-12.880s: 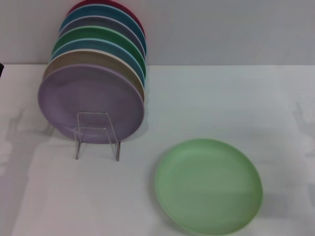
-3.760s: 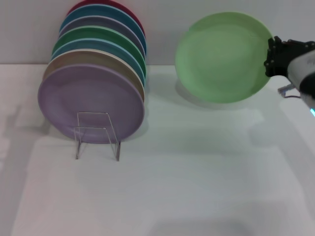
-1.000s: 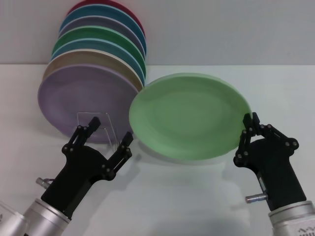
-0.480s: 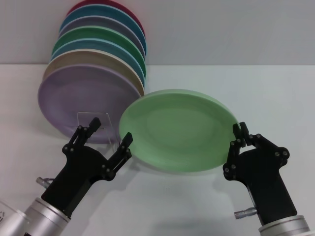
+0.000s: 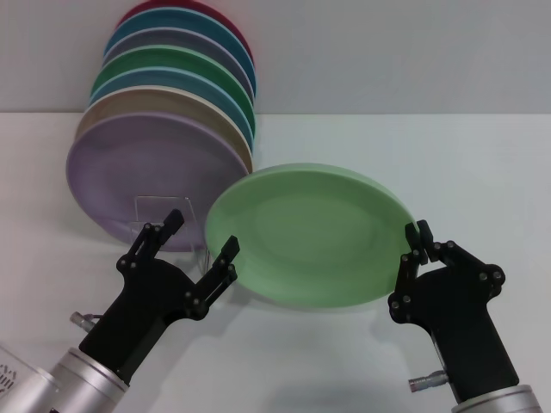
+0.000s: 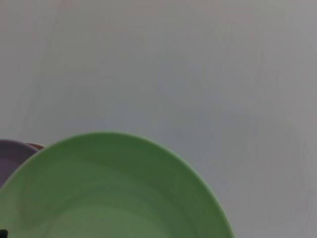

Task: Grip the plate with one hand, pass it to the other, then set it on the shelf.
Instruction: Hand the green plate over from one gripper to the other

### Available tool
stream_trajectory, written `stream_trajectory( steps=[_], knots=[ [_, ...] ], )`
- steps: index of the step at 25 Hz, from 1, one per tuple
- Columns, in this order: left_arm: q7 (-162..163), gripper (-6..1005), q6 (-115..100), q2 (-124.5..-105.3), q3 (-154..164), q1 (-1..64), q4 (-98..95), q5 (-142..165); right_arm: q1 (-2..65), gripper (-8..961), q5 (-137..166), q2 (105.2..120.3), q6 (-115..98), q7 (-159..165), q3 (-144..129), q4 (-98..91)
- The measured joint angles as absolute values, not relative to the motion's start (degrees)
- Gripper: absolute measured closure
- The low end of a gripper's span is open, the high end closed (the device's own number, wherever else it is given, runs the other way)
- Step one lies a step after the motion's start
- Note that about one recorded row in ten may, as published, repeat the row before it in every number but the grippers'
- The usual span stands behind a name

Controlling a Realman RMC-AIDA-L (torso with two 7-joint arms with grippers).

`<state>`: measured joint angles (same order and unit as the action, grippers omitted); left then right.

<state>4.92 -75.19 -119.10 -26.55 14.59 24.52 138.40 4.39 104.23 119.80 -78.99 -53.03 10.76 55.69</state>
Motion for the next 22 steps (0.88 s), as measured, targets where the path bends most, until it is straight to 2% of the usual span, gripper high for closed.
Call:
stream_trajectory(
  steps=[20, 22],
  knots=[
    [4.92, 230, -75.03, -119.09, -26.54, 15.8, 24.27, 138.43, 4.66, 862, 104.23, 119.79, -78.96, -53.15, 10.63, 55.82],
    [4.92, 373, -74.86, -119.09, -26.54, 15.85, 24.27, 138.43, 4.66, 858, 104.23, 119.79, -78.95, -53.19, 10.63, 55.81]
  ],
)
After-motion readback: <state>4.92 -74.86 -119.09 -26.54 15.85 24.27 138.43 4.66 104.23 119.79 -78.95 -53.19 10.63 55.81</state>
